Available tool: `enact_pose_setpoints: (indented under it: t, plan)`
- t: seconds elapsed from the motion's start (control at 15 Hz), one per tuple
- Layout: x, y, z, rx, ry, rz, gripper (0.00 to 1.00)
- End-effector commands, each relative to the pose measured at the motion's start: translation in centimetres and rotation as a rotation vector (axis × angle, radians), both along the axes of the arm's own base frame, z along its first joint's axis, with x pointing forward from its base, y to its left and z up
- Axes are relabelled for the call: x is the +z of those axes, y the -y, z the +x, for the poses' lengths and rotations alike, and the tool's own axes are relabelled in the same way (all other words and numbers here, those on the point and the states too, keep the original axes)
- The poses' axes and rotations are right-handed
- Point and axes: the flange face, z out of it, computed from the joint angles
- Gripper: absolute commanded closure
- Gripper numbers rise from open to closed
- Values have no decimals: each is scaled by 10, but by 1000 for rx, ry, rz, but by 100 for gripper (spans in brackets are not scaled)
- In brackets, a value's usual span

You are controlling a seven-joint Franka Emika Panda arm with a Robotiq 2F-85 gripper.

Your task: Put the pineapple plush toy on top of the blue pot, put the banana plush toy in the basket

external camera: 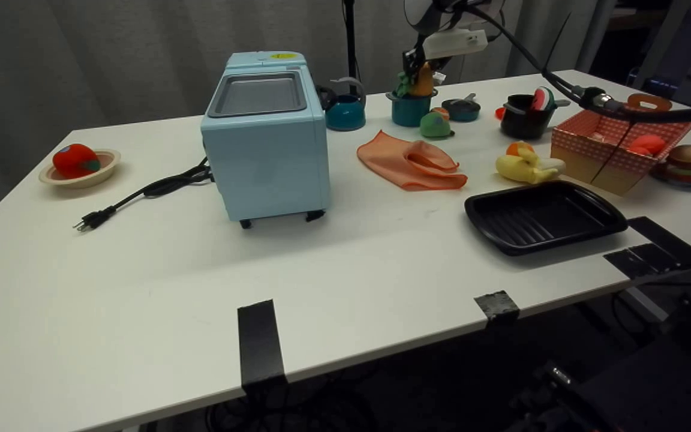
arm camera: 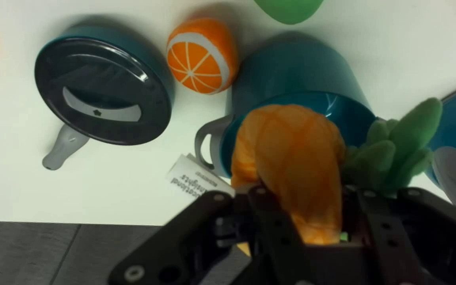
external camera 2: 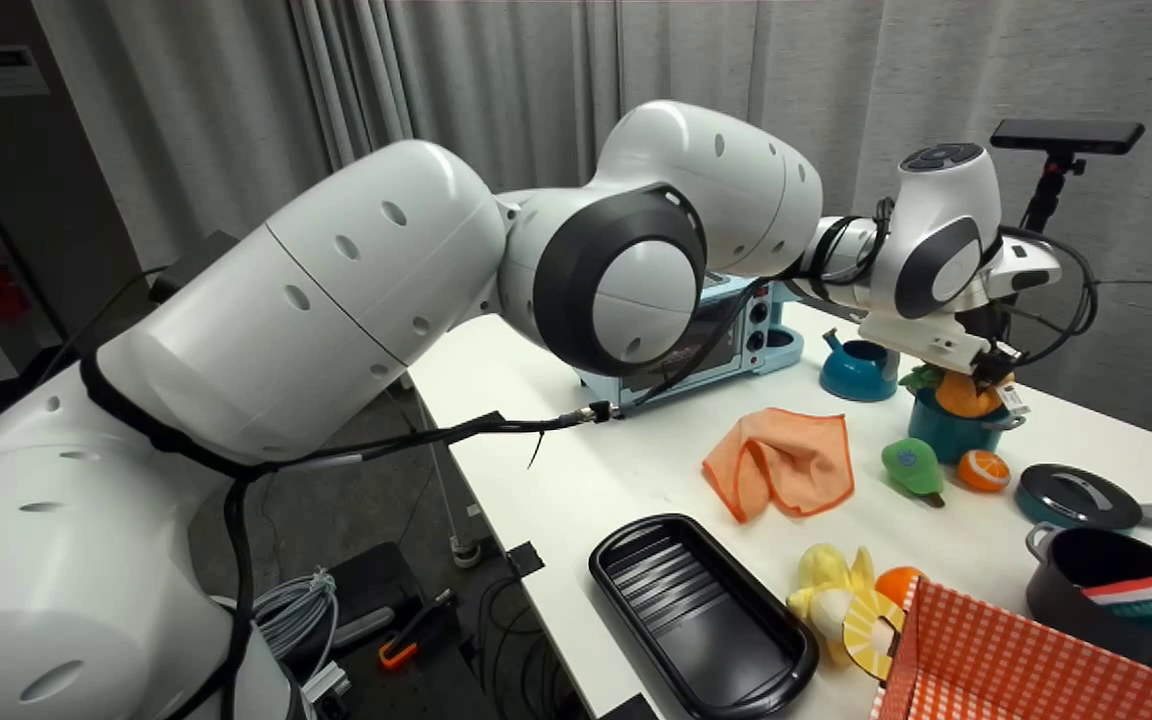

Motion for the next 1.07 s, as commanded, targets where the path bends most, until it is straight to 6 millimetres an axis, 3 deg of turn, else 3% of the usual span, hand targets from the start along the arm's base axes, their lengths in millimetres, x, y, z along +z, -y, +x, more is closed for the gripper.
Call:
enact_pose_setpoints:
  t: [0.0, 0.33, 0.47, 0.73, 0.8, 1.0]
  plan:
    - [-2, 13, 10, -39, 10, 17, 50]
    - [9, 27, 11, -63, 1, 62, 13]
    - [18, 22, 10, -70, 3, 86, 1]
    - [28, 29, 10, -71, 11, 130, 0]
    - [32, 17, 11, -72, 16, 139, 0]
    - [46, 10, 12, -49, 32, 195, 0]
